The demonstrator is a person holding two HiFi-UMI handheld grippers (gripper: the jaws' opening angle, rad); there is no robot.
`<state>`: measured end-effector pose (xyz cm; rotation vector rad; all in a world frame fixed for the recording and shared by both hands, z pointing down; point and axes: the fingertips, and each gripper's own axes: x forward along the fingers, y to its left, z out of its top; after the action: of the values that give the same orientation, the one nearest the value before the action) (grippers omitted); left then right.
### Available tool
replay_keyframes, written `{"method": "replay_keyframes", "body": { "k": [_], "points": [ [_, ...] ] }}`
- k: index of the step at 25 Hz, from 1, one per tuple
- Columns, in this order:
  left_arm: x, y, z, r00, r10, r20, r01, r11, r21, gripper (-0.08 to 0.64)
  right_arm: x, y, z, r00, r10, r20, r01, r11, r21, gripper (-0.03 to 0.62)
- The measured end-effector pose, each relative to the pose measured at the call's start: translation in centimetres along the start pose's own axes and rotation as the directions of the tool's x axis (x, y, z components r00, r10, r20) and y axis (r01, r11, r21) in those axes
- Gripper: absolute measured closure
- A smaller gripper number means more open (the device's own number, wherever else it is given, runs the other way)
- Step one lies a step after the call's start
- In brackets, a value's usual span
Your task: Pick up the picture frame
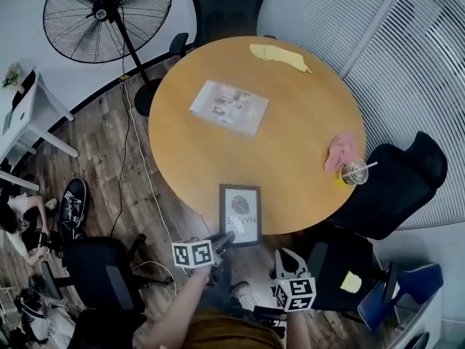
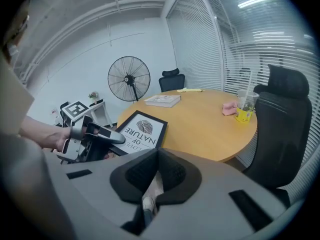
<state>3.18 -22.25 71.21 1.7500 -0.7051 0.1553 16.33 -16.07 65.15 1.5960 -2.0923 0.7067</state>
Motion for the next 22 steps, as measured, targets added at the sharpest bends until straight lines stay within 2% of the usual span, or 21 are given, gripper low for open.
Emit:
{"method": "replay_keyframes", "body": {
  "k": [12, 22],
  "points": [
    [-2.6, -3.2, -1.0, 0.999, 0.012, 0.040, -0.017, 0.991, 0.131, 0.515, -3.1, 0.2, 0.9, 0.997, -0.023, 0.074, 0.024, 1.000, -0.003, 0.580],
    [-6.0, -5.1, -1.9, 0.995, 0.039, 0.092, -0.060, 0.970, 0.234, 0.515, -6.3, 1.9, 1.3, 0.990, -0.019, 0.140, 0.023, 0.999, -0.029, 0.580]
  ]
}}
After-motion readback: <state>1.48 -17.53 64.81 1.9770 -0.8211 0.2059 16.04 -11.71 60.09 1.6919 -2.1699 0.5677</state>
